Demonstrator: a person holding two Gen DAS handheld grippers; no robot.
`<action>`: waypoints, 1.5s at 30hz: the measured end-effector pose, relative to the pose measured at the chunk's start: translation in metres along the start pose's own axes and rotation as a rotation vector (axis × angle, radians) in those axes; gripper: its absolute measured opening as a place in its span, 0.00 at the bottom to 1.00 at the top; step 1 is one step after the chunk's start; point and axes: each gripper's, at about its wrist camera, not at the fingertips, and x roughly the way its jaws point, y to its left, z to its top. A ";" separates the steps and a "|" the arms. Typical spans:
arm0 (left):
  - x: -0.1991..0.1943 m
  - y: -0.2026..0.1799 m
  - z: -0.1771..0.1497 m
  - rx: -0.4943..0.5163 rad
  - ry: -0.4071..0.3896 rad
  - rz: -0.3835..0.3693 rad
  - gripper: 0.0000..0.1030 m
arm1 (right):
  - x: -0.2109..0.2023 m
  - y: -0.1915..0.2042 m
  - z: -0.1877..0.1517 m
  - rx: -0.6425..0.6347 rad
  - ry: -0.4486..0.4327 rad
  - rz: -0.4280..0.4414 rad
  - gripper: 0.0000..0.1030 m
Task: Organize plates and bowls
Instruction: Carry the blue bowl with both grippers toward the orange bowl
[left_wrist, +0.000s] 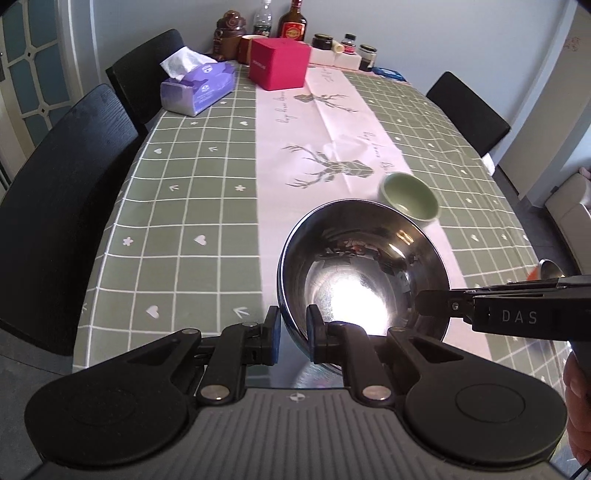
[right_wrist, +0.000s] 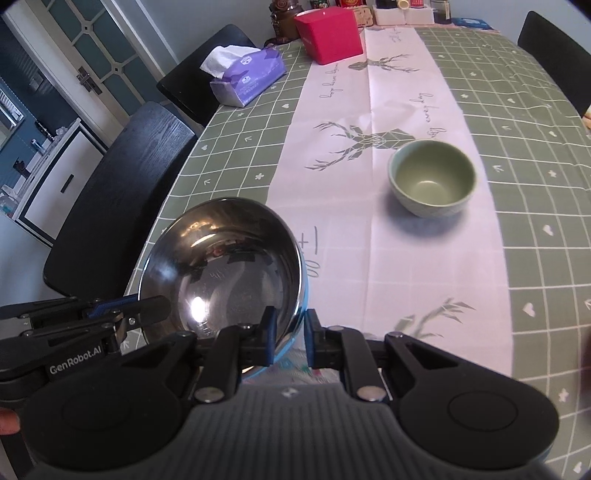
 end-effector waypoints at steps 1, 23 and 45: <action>-0.003 -0.006 -0.002 0.008 0.001 -0.006 0.15 | -0.006 -0.004 -0.004 0.001 -0.004 -0.001 0.13; 0.019 -0.139 -0.054 0.142 0.110 -0.129 0.17 | -0.074 -0.128 -0.083 0.136 -0.028 -0.086 0.11; 0.072 -0.175 -0.055 0.083 0.216 -0.193 0.19 | -0.056 -0.198 -0.088 0.246 0.021 -0.135 0.08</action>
